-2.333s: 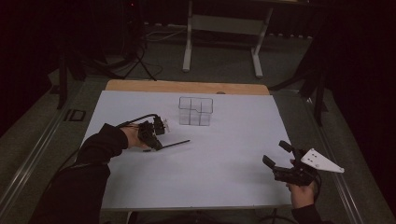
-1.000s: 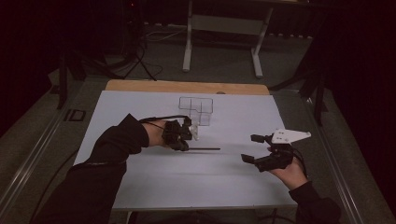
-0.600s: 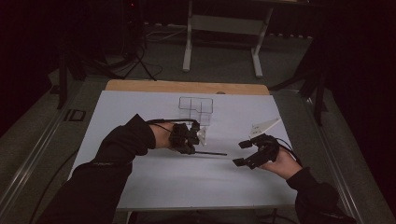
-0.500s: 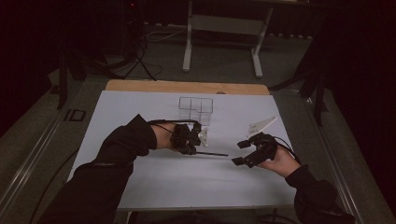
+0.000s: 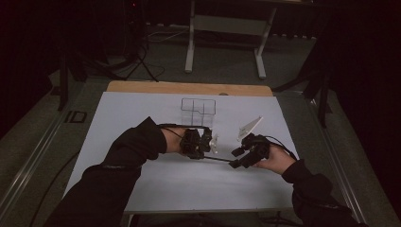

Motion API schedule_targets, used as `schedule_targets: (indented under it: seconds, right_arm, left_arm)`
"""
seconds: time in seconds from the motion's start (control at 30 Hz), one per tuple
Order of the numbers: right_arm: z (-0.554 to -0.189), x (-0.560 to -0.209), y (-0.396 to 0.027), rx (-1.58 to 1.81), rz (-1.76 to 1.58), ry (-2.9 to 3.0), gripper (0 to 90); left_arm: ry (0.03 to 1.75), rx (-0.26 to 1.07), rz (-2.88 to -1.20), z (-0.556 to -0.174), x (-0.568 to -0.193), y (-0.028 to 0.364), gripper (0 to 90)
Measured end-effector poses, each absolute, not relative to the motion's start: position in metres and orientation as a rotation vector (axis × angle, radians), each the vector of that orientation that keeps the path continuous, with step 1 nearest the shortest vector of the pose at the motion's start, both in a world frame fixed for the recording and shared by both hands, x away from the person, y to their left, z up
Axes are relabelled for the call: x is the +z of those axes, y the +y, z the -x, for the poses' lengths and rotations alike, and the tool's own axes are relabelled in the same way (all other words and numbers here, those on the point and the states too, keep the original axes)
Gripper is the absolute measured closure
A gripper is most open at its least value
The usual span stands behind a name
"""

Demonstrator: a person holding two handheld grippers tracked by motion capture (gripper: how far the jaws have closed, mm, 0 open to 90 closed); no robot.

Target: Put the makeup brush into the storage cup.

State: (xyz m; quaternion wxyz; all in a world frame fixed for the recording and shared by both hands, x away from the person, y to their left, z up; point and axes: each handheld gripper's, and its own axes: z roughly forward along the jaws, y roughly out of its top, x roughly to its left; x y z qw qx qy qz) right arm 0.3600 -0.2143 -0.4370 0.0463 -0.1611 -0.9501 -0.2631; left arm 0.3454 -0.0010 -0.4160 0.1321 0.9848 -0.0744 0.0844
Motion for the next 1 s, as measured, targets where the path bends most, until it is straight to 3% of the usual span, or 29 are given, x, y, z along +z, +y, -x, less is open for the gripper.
schedule_targets:
  seconds: [0.57,0.63,0.87,0.97,1.0]
  right_arm:
    - [-0.362,-0.451,-0.193,-0.609,0.391,-2.865,74.4]
    - [-0.361,-0.453,-0.192,-0.6,0.37,-2.849,82.7]
    - [-0.356,-0.456,-0.189,-0.569,0.26,-2.879,85.0]
    - [-0.356,-0.457,-0.191,-0.594,0.242,-2.883,85.0]
    - [-0.355,-0.457,-0.194,-0.629,0.247,-2.887,85.1]
  left_arm:
    - [-0.249,0.205,-2.832,-0.341,-0.417,-0.008,86.1]
    - [-0.251,0.213,-2.838,-0.341,-0.417,-0.008,86.1]
    - [-0.227,0.139,-2.813,-0.343,-0.424,-0.006,84.8]
    - [-0.209,0.16,-2.776,-0.347,-0.424,-0.002,81.6]
    - [-0.19,0.166,-2.765,-0.348,-0.424,0.001,75.9]
